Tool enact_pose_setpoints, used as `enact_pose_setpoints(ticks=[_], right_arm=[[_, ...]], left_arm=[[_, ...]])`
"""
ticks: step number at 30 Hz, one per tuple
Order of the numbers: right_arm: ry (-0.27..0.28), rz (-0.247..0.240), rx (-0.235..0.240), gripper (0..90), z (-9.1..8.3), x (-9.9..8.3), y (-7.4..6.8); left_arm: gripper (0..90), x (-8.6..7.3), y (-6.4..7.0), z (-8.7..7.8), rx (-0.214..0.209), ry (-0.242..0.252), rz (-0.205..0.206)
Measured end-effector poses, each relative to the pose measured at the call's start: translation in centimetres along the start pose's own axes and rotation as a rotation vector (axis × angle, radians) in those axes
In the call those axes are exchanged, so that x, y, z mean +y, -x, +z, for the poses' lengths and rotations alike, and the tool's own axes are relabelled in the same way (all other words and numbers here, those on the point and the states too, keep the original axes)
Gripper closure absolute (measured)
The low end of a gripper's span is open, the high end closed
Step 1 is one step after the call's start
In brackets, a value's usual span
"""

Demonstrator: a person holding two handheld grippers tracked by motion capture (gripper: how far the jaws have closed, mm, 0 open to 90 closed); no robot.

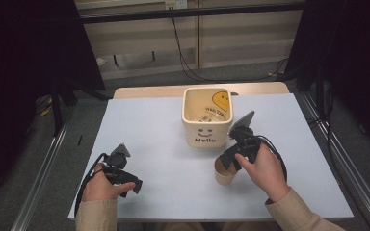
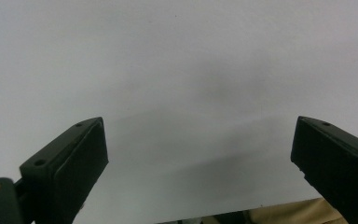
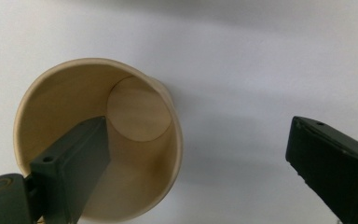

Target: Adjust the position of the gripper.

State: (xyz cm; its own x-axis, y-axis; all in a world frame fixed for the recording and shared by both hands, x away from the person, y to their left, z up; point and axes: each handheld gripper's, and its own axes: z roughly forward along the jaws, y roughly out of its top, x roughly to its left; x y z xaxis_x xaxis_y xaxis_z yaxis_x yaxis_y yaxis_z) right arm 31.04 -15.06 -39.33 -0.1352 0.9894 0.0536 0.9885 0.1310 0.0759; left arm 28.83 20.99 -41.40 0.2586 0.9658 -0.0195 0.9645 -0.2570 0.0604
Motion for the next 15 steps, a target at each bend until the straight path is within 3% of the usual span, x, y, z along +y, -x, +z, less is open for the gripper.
enact_pose_setpoints(ticks=[2,3,7,15], right_arm=[[0.000,0.000,0.002,6.0,-0.1,0.0,0.0],[-0.008,0.002,0.004,6.1,-0.3,0.0,-0.1],[-0.015,0.003,0.003,6.0,-0.6,0.0,-0.1],[-0.016,-0.006,-0.001,6.2,-2.7,0.4,0.1]], left_arm=[[3.7,0.0,-0.1,0.0,0.013,-0.002,0.011],[3.7,-0.1,0.0,0.2,0.013,0.015,-0.005],[3.7,-0.1,-0.1,0.2,-0.006,-0.001,-0.009],[3.7,-0.1,-0.2,0.1,-0.005,0.000,-0.002]])
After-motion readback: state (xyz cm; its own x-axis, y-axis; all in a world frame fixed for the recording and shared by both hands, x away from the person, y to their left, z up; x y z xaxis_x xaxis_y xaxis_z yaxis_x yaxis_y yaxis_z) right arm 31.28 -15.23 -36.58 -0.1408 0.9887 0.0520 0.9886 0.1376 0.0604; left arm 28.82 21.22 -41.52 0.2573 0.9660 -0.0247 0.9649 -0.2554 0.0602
